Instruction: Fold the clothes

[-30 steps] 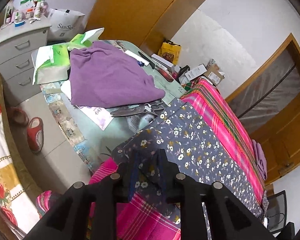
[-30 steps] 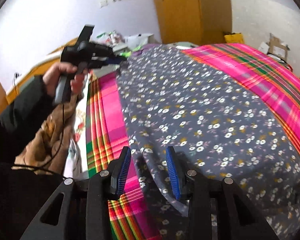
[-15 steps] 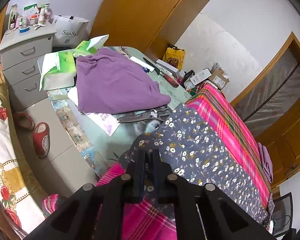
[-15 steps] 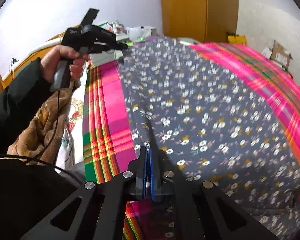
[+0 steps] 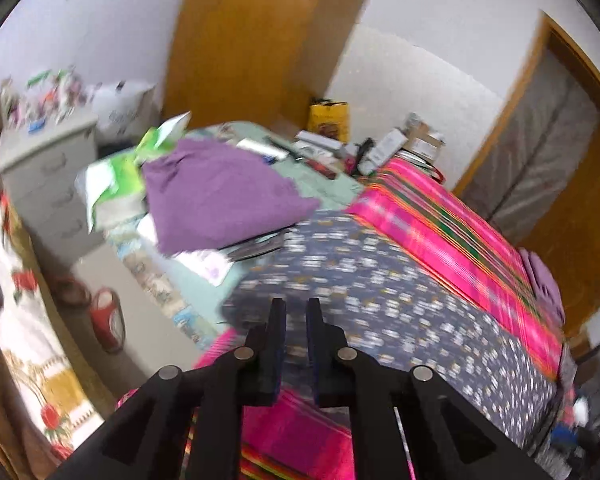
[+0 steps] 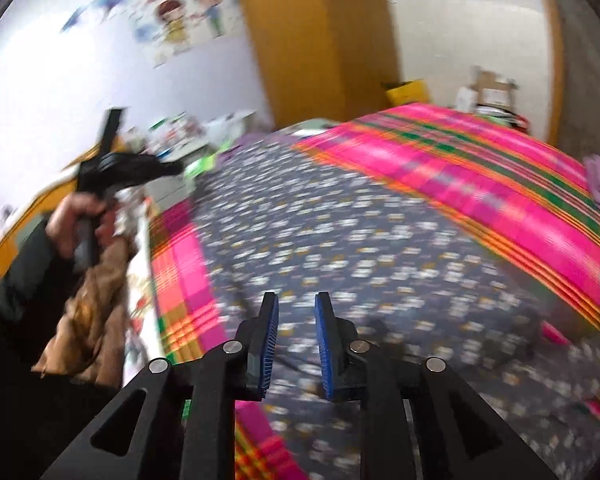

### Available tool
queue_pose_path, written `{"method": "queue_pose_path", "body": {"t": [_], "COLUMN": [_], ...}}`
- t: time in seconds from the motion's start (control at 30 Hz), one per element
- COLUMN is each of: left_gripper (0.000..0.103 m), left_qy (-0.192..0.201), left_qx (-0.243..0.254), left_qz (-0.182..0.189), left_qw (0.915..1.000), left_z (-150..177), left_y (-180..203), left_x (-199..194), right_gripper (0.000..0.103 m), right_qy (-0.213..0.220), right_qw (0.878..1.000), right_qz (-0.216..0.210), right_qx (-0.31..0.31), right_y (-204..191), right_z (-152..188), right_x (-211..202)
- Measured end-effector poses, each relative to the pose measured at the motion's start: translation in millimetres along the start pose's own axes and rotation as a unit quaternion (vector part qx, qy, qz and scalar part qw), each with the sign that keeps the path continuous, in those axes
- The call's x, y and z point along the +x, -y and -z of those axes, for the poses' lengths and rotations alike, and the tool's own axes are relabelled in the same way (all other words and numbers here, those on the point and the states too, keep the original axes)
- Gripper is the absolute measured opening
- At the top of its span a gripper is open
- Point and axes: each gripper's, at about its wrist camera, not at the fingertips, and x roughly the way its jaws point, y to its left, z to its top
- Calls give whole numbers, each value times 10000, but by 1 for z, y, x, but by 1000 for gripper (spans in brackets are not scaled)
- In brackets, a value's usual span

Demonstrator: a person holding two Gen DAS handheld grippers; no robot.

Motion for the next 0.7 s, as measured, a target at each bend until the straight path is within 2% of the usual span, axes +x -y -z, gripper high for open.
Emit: {"method": "queue_pose_path", "body": {"t": [0.1,0.17,0.37,0.5,0.7], "left_gripper": [9,9,9,9,9], "left_qy": [-4,-106,-479,-611,-686], "left_qx": [507,775,1423,1791,2182], "left_qz": [79,247,690,714,664], "left_qw": [9987,9966,9863,9793,9712], "left_z": [8,16,46,65,83], "left_y": [43,72,142,180,214], "left_x": [-6,-5,7,10,12], "right_gripper": [20,25,29,29,29], "right_qy": [115,195,254,250,289], "right_qw": [9989,9976,9941,9925,9879], "right_qz": [238,370,658,755,1049], "right_qx": [394,549,827,928,1110], "right_y": [20,28,43,50,64], "right_z": [3,5,15,26,35], "right_x": [-7,-12,-26,-38,-53]}}
